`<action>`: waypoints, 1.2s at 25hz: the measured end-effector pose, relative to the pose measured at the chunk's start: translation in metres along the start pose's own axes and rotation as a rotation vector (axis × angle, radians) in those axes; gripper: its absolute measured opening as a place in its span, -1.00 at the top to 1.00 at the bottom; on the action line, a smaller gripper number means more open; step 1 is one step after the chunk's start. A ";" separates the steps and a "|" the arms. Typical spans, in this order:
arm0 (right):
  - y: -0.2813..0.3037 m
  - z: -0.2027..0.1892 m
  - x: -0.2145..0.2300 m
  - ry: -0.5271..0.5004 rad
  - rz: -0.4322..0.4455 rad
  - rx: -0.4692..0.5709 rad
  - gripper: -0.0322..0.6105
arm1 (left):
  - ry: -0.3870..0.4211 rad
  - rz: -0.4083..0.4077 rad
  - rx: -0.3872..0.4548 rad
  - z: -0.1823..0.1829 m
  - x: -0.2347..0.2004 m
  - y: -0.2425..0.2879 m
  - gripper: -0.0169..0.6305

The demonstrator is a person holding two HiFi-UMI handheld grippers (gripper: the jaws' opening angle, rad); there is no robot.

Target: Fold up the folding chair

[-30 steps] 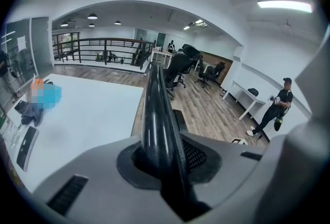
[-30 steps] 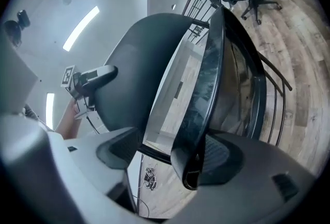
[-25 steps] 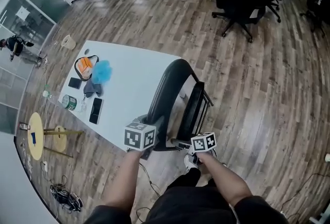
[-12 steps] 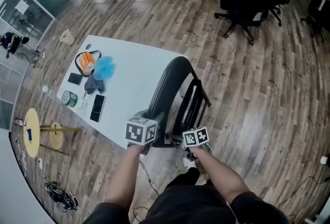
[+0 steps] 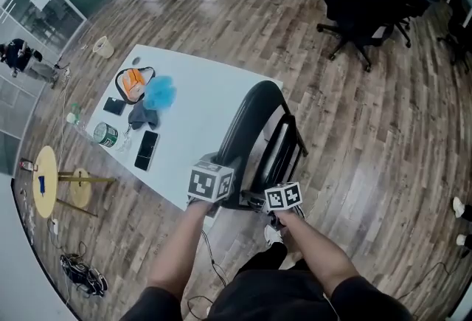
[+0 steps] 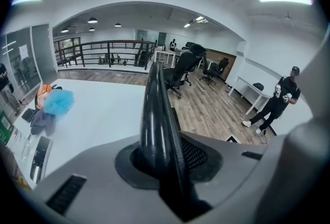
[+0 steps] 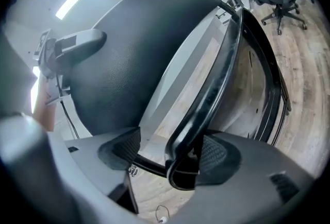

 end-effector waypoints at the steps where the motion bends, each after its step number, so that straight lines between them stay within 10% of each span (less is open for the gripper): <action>1: 0.001 0.002 0.001 -0.024 -0.006 0.006 -0.16 | 0.008 0.008 0.007 0.002 -0.002 0.000 0.67; 12: -0.144 -0.007 0.028 -0.100 -0.272 0.356 -0.16 | 0.178 0.325 0.317 -0.006 0.048 -0.095 0.29; 16: -0.245 -0.026 0.016 -0.197 -0.380 0.531 -0.03 | 0.186 0.212 0.470 -0.021 0.126 -0.090 0.62; 21: -0.377 -0.079 0.025 -0.264 -0.636 0.749 0.84 | 0.112 0.056 0.502 -0.066 0.235 -0.047 0.93; 30: -0.555 -0.215 0.025 -0.250 -0.876 0.934 0.85 | 0.174 -0.144 0.566 -0.139 0.436 -0.025 0.93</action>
Point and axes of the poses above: the fingertips, and each gripper's own axes: y forward along the fingers, x to its right, z out of its top, the point moved 2 cm from there along -y, backward along the fingers, and after that the axes turned 15 degrees about -z, right-handed, at the moved point
